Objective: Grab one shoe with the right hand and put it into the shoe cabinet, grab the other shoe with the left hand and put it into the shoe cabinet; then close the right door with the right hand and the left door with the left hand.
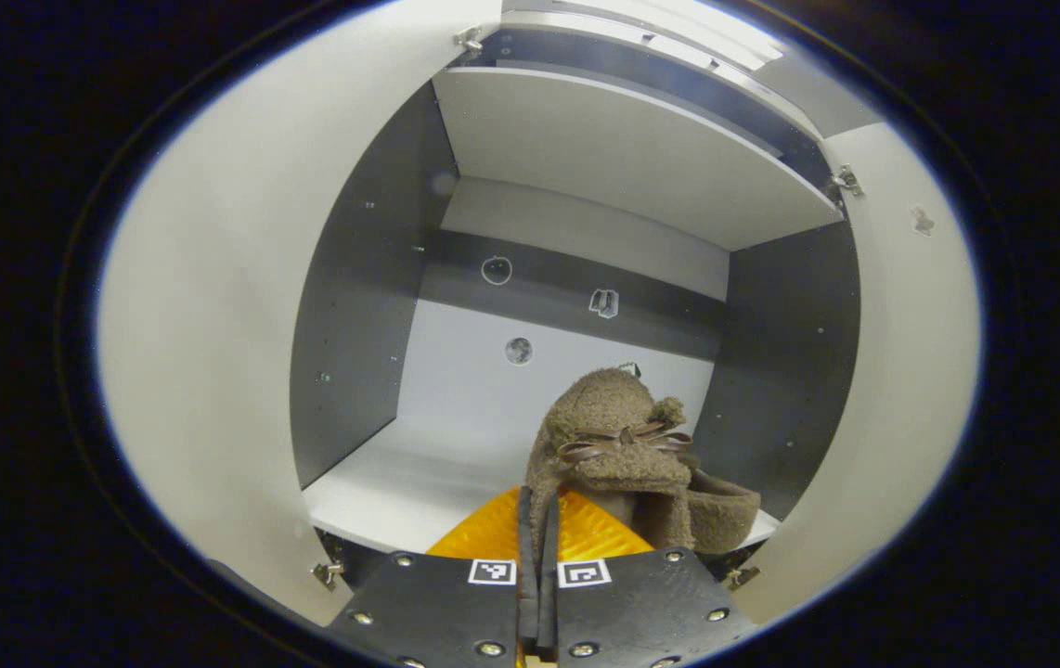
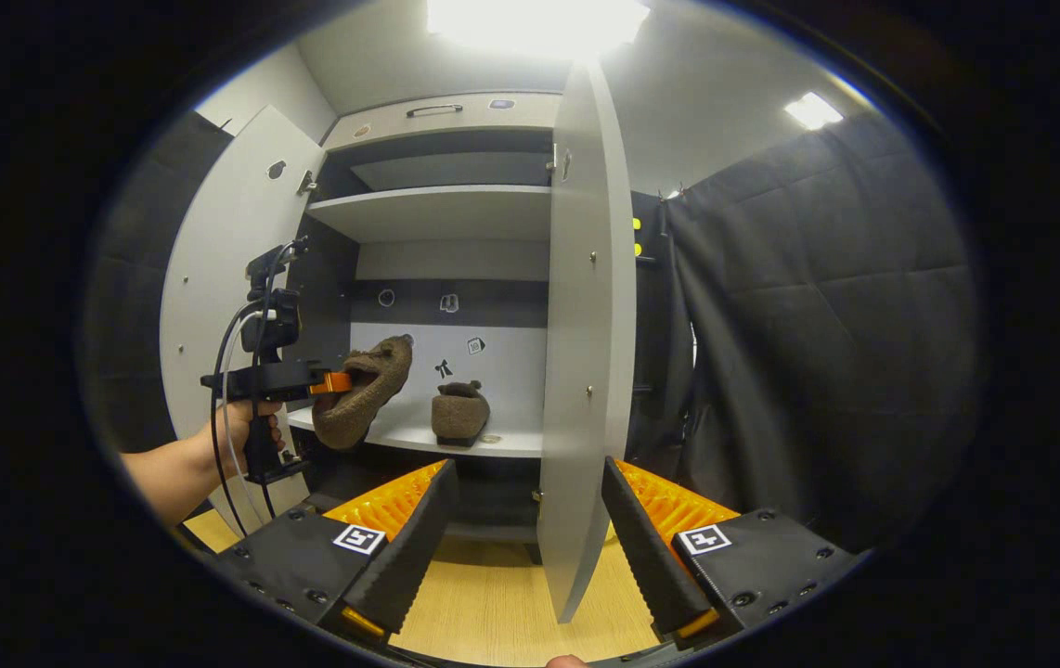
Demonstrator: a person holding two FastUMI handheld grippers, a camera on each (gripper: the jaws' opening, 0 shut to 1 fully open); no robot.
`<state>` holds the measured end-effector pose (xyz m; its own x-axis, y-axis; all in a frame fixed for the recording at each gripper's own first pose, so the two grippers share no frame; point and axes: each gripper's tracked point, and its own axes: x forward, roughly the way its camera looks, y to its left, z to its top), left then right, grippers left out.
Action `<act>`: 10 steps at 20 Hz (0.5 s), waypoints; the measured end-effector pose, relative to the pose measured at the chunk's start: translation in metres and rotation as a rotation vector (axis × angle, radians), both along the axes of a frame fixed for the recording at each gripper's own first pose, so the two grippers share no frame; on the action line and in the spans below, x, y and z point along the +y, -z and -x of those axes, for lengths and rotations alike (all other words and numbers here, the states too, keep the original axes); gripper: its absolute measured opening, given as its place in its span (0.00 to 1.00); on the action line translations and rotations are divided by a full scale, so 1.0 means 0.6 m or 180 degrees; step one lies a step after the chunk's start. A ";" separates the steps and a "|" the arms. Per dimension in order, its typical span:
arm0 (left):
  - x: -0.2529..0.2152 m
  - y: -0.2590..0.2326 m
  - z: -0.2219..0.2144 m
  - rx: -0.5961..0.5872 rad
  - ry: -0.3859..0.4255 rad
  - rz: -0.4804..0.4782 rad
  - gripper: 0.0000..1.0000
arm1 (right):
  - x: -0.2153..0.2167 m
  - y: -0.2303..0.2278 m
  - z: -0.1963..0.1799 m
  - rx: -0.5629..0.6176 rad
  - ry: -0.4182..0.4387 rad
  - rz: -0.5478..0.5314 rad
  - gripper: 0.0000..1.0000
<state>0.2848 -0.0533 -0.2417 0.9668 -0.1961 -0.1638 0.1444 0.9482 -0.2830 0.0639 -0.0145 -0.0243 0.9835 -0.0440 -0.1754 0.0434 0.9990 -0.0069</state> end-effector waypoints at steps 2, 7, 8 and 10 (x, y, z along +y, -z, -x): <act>-0.002 0.007 -0.034 0.0032 -0.0003 0.0011 0.01 | -0.003 0.002 0.000 0.0011 0.0061 0.0020 0.99; -0.006 0.031 -0.109 0.0161 -0.0014 -0.0032 0.01 | -0.003 0.008 -0.006 0.0047 0.0163 0.0033 0.99; -0.005 0.038 -0.119 0.0208 -0.0022 -0.0049 0.01 | -0.003 0.010 -0.006 0.0053 0.0176 0.0034 0.99; -0.008 0.057 -0.144 0.0304 -0.0033 -0.0087 0.01 | -0.002 0.010 -0.007 0.0056 0.0196 0.0043 0.98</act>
<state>0.3713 -0.0579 -0.2761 0.9485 -0.1804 -0.2604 0.1082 0.9571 -0.2690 0.0679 -0.0158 -0.0304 0.9756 -0.1068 -0.1917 0.1046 0.9943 -0.0216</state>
